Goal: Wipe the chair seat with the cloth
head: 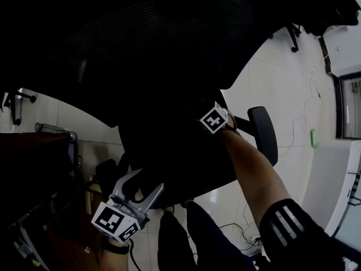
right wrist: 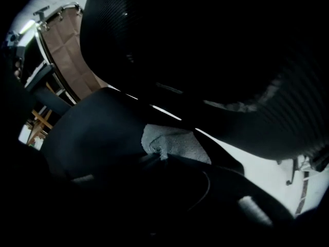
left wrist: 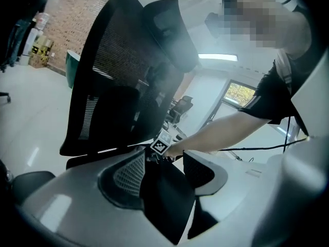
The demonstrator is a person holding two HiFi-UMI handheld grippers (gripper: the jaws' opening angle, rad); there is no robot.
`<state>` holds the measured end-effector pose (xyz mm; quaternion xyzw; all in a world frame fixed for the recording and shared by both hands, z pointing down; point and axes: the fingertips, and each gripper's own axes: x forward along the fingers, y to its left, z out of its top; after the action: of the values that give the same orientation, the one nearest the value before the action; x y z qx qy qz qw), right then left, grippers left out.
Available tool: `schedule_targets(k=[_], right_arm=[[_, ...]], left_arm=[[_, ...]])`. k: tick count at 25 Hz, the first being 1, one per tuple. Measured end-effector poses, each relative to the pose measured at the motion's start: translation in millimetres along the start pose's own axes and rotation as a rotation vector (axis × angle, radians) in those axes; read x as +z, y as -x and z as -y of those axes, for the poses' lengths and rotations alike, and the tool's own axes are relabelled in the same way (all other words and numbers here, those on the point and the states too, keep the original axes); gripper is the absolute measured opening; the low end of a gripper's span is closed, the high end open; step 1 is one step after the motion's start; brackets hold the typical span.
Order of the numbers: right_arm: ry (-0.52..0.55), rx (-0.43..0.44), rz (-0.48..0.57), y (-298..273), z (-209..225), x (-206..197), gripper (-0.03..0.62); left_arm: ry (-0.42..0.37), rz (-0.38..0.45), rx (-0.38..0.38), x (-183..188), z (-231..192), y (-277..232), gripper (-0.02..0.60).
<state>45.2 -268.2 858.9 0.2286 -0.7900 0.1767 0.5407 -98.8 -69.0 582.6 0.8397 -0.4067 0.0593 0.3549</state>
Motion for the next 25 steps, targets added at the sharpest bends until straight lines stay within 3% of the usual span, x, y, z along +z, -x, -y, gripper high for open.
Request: schedule_targets(k=[3,6,14,25], right_arm=[[-0.016,-0.060,0.031,20.0,32.2,-13.3,0.020],[-0.068,-0.074,0.045,30.1,31.8,-32.6,0.020],[-0.100,-0.118,0.043,58.8,-28.5,-120.7,0.020],[-0.183,-0.022,-0.045,108.9,-133.1,-262.6,0.020]], left_arm=[[-0.006,-0.012,-0.025,-1.2,13.1,-13.1,0.255],[-0.019,-0.032,-0.041,-3.6,20.5,-21.7,0.255],[-0.037,-0.060,-0.048,-5.4,34.4,-11.5,0.255],[-0.033,-0.105,-0.064,-23.6,60.3,3.8,0.255]])
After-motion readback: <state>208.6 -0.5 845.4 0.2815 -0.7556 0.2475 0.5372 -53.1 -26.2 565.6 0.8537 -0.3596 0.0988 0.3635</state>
